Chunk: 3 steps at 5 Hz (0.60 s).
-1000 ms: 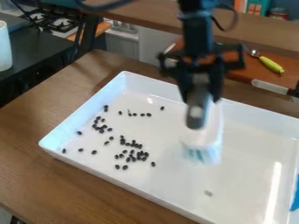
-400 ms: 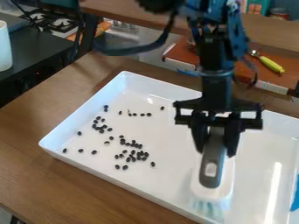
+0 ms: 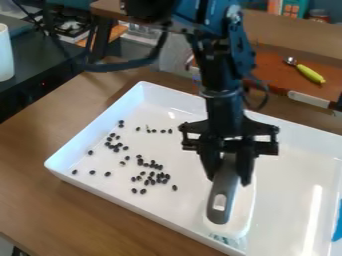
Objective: Sweep into pile
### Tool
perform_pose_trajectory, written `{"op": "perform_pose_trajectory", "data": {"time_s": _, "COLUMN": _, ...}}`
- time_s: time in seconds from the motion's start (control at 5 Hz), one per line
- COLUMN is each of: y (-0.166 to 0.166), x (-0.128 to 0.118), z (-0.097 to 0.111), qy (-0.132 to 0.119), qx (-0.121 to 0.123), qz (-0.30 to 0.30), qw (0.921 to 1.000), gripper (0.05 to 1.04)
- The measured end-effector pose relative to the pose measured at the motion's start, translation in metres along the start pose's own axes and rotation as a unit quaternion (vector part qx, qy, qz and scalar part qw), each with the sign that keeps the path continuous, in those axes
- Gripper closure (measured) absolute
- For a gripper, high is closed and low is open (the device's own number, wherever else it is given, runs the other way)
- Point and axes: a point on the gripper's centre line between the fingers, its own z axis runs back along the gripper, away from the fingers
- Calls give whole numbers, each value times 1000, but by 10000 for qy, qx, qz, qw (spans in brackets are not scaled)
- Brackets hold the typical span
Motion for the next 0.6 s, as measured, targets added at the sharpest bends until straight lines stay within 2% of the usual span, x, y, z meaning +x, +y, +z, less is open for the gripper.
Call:
{"op": "perform_pose_trajectory", "data": {"time_s": 0.2, "y": 23, "x": 5, "z": 6, "qy": 81, "qx": 7, "qz": 67, "qw": 9999, "gripper": 600}}
{"op": "perform_pose_trajectory", "data": {"time_s": 0.4, "y": 43, "x": 8, "z": 10, "qy": 174, "qx": 113, "qz": 157, "qw": 9997, "gripper": 599}}
{"op": "perform_pose_trajectory", "data": {"time_s": 0.6, "y": 69, "x": 11, "z": 15, "qy": 251, "qx": 354, "qz": 177, "qw": 9989, "gripper": 599}}
